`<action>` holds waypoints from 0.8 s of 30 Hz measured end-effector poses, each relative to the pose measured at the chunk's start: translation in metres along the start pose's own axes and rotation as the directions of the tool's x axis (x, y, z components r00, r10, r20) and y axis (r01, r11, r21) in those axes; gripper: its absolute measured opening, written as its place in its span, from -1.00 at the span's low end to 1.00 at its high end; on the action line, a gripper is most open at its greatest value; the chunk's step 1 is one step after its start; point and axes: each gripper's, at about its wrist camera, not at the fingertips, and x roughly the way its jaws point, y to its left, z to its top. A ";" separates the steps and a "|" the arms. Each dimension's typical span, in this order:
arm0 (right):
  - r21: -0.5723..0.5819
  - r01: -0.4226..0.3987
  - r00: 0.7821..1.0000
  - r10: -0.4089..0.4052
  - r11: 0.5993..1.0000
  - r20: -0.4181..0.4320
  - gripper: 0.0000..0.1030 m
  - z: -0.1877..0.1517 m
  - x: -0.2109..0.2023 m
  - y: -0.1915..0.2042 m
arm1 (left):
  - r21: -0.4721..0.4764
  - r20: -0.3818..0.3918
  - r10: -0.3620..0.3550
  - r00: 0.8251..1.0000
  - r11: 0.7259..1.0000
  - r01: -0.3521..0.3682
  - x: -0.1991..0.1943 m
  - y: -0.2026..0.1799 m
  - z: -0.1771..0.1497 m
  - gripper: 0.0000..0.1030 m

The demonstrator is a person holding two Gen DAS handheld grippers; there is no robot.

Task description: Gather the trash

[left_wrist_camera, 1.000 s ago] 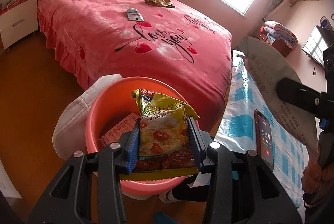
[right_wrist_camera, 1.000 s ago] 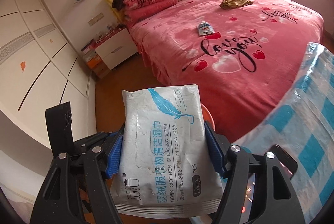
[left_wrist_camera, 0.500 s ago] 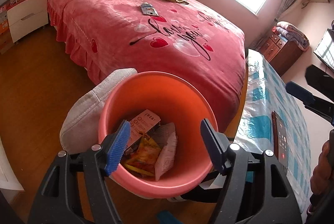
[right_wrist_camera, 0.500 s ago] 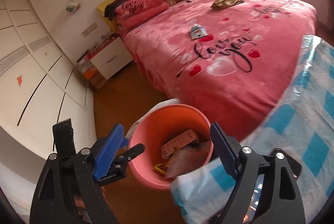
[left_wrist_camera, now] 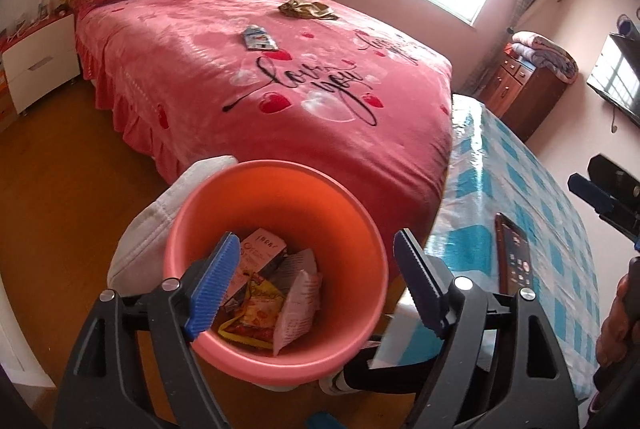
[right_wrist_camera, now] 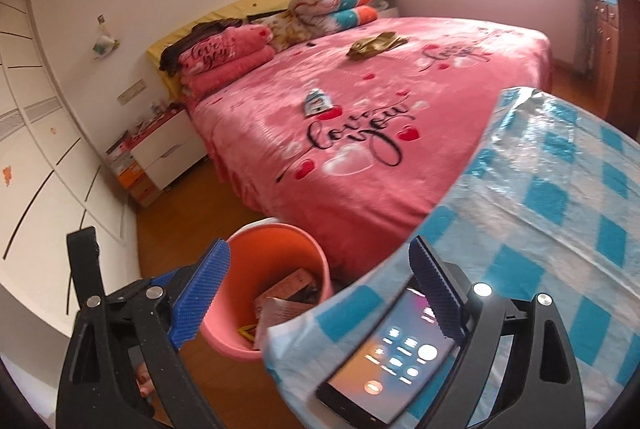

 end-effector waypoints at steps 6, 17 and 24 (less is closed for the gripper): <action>0.021 0.062 0.998 -0.062 0.998 0.032 0.75 -0.016 -0.016 -0.017 | 0.051 0.012 -0.041 0.999 0.998 0.041 -0.005 -0.029 0.002 0.73; 0.068 0.167 0.980 -0.173 0.984 0.096 0.81 -0.039 -0.054 -0.055 | 0.172 0.048 -0.057 0.997 0.984 0.048 -0.018 -0.090 0.002 0.82; 0.096 0.223 0.962 -0.235 0.970 0.138 0.81 -0.050 -0.077 -0.074 | 0.245 0.062 -0.077 0.995 0.968 0.059 -0.028 -0.128 -0.001 0.90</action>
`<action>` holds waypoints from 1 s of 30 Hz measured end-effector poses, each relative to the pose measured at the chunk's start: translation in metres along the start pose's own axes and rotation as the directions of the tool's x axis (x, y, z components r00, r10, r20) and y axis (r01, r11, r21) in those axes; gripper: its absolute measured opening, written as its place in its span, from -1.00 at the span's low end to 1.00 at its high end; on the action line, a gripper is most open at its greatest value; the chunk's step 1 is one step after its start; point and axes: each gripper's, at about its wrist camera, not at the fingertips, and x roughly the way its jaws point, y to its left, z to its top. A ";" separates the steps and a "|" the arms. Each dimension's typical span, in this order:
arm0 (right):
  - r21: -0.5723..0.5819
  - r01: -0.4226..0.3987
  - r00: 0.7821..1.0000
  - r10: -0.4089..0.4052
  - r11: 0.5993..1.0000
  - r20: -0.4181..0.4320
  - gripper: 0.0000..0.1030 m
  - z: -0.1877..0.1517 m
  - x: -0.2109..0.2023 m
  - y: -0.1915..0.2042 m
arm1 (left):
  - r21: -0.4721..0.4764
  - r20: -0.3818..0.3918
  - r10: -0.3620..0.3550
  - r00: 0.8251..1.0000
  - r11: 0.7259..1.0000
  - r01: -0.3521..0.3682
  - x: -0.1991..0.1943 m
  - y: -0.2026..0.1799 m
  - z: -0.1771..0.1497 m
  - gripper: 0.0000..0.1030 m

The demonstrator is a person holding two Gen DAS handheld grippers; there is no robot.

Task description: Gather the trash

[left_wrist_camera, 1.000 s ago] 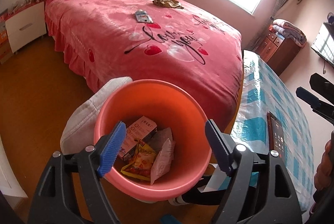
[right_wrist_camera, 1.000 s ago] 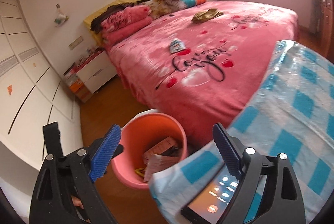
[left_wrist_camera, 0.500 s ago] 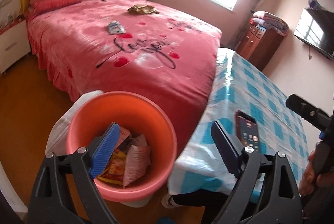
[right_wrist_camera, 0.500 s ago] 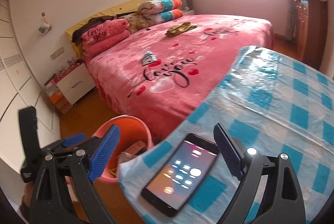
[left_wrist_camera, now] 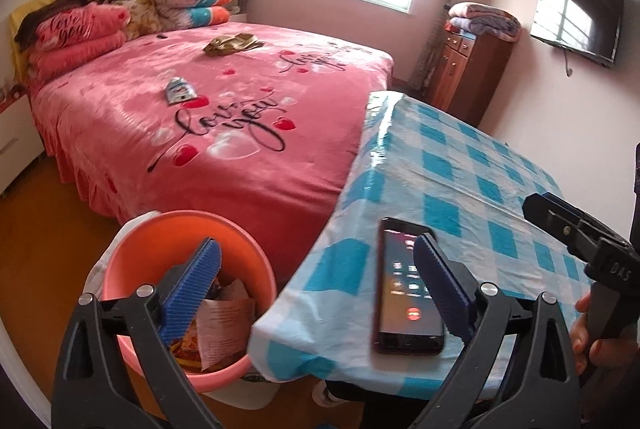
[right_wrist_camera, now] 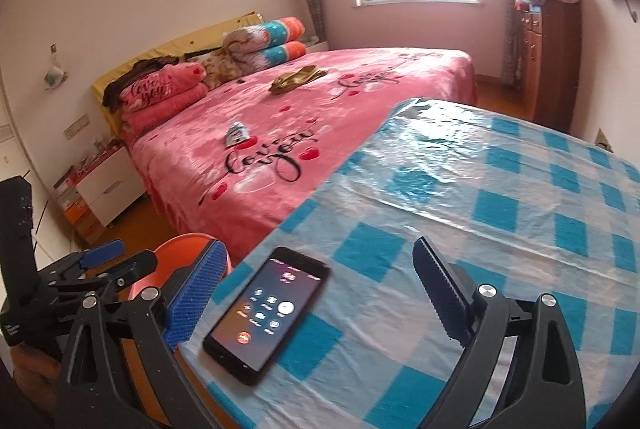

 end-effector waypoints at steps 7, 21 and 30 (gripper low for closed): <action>0.018 0.072 0.996 -0.073 0.997 0.050 0.81 -0.006 -0.017 -0.028 | 0.077 0.020 -0.019 1.000 0.997 0.017 -0.005 -0.037 0.004 0.92; 0.105 0.221 0.965 -0.233 0.970 0.123 0.83 -0.023 -0.060 -0.101 | 0.208 0.027 -0.069 0.997 0.976 0.061 -0.004 -0.120 0.002 0.92; 0.165 0.321 0.925 -0.346 0.933 0.154 0.83 -0.035 -0.085 -0.151 | 0.243 0.007 -0.114 0.993 0.964 0.109 0.008 -0.169 -0.002 0.92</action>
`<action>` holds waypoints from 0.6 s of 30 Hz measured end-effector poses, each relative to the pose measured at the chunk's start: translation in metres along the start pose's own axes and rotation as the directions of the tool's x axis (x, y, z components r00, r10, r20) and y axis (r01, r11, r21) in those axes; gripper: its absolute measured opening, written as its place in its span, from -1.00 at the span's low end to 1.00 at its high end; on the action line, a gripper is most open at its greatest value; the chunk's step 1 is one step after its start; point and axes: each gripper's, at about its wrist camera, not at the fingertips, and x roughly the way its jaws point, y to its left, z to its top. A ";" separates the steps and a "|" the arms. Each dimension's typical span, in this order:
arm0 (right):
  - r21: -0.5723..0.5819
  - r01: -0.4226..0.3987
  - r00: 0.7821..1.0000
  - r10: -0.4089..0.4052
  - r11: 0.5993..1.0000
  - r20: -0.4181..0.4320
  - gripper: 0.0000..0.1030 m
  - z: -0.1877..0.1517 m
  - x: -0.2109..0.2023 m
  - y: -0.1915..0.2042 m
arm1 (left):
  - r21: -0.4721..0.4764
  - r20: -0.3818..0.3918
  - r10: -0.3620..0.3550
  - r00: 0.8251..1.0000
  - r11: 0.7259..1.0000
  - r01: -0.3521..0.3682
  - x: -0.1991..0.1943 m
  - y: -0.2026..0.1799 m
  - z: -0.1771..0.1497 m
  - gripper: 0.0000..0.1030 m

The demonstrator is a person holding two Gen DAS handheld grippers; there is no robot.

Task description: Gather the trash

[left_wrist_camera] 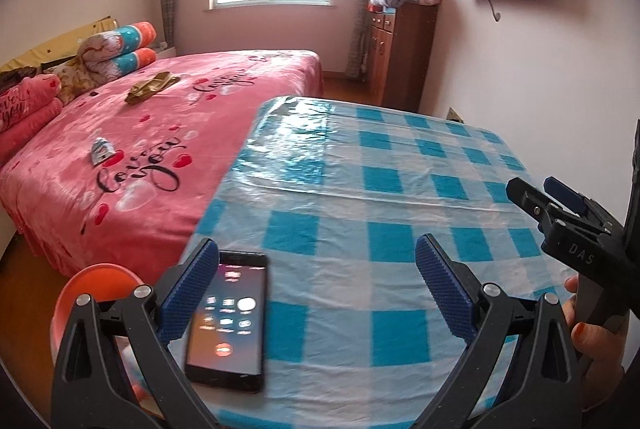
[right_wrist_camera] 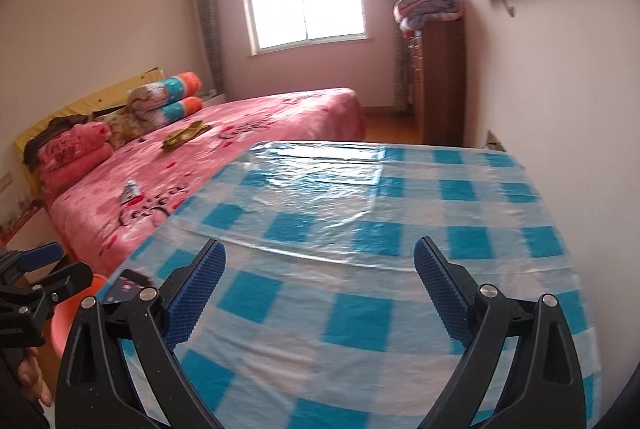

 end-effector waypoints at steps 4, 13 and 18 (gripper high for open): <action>0.018 0.034 0.999 -0.034 0.999 0.003 0.83 -0.003 -0.001 -0.020 | 0.001 -0.011 -0.023 1.000 1.000 0.023 0.011 -0.016 0.003 0.92; 0.049 0.097 0.995 -0.097 0.994 -0.002 0.83 -0.010 0.000 -0.056 | 0.018 -0.034 -0.055 0.998 0.998 0.056 0.037 -0.053 0.004 0.92; 0.060 0.127 0.992 -0.127 0.990 -0.003 0.83 -0.012 0.001 -0.071 | 0.021 -0.053 -0.057 0.997 0.998 0.058 0.051 -0.067 0.004 0.92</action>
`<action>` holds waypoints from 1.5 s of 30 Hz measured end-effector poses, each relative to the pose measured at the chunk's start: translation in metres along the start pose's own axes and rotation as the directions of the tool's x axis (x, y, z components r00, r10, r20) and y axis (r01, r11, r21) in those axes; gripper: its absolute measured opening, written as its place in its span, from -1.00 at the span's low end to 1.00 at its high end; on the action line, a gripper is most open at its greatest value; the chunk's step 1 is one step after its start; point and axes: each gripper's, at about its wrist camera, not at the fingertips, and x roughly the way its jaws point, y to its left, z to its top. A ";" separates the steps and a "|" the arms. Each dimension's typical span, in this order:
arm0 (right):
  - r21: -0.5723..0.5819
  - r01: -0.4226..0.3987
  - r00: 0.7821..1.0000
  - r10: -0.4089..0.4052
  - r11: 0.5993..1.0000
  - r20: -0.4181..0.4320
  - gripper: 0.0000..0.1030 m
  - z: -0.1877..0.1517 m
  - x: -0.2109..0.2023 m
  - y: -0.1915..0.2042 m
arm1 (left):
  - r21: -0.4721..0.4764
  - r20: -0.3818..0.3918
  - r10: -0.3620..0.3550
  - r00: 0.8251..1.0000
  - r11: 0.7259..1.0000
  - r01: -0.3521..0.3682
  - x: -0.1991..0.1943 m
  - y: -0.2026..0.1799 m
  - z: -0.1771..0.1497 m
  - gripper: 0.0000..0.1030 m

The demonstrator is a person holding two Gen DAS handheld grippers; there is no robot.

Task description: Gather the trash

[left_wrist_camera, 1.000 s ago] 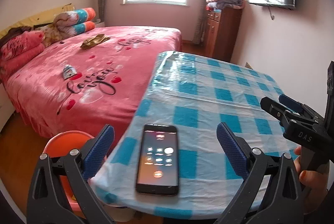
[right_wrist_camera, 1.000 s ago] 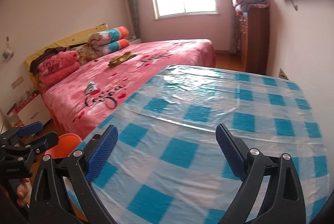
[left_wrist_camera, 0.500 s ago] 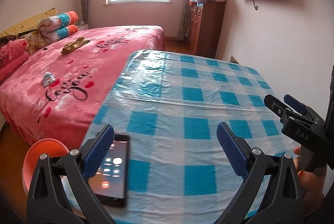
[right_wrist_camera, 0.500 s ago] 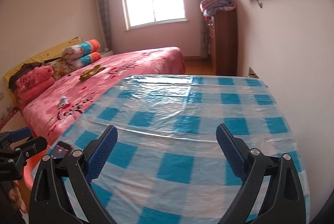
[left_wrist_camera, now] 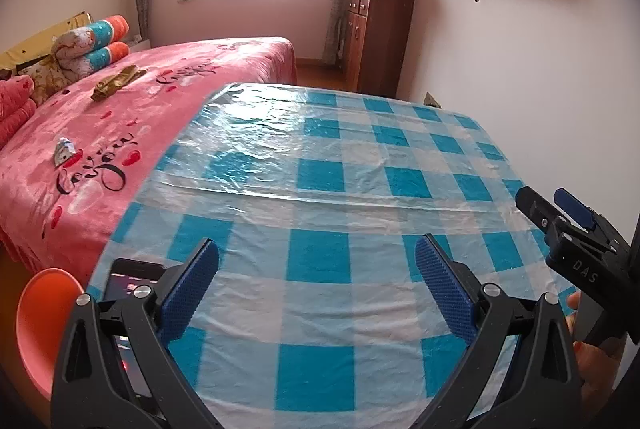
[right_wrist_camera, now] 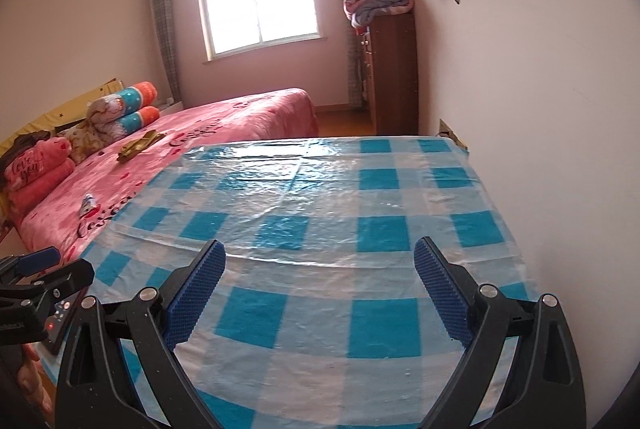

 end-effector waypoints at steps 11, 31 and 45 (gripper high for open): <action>0.023 0.056 0.998 -0.056 0.998 0.007 0.83 -0.002 0.004 -0.025 | 0.012 0.001 -0.010 1.000 1.000 0.010 0.019 -0.023 0.009 0.92; 0.039 0.122 0.989 -0.124 0.992 0.077 0.83 0.000 -0.010 -0.049 | 0.058 0.049 0.036 0.998 0.998 -0.039 0.028 -0.056 0.022 0.92; 0.028 0.130 0.987 -0.132 0.991 0.096 0.83 0.000 -0.014 -0.050 | 0.062 0.058 0.038 0.998 0.997 -0.042 0.029 -0.064 0.024 0.92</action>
